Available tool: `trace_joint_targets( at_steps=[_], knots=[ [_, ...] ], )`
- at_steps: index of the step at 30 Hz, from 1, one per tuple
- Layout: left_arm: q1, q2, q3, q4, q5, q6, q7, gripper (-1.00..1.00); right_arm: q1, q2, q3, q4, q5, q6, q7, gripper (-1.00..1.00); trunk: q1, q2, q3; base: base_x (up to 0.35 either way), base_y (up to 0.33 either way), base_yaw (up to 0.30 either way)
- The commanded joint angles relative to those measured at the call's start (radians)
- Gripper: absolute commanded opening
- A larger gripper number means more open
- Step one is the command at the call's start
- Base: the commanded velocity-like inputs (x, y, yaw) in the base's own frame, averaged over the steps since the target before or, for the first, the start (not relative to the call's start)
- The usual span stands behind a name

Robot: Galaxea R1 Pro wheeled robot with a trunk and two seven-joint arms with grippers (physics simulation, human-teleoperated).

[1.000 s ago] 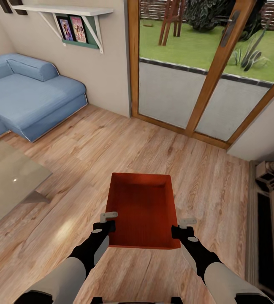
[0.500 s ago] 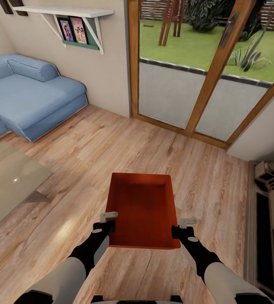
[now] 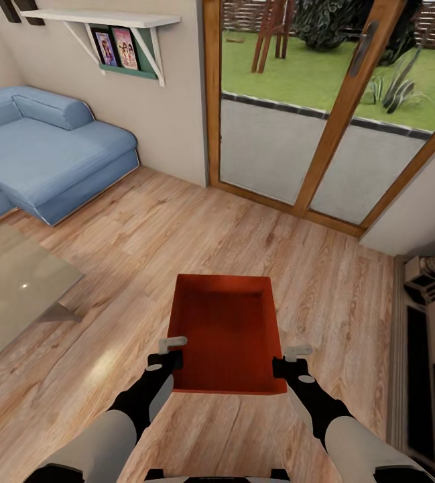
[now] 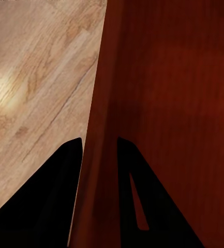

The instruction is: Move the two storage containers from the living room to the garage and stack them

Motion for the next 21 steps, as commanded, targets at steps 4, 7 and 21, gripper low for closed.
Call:
trace_joint_targets(
  at_steps=[4, 7, 21],
  knots=[
    [0.000, 0.007, -0.012, 0.001, 0.017, 0.006, 0.012, -1.00, -0.002, -0.001, 0.001, -0.008, 0.006, 0.002, -0.006, -1.00, 0.000, -0.001, -0.001, 0.000, 0.000, 0.000],
    [0.000, 0.007, -0.012, 0.001, 0.019, 0.006, 0.012, -1.00, -0.002, -0.001, 0.002, -0.009, 0.006, 0.003, -0.006, -1.00, 0.000, -0.001, -0.001, 0.000, 0.000, 0.000],
    [0.000, 0.017, -0.012, 0.001, 0.024, 0.006, 0.013, -1.00, -0.002, -0.001, -0.020, -0.081, 0.019, 0.005, -0.006, -1.00, 0.000, -0.001, 0.012, 0.000, 0.000, 0.000]
  ],
)
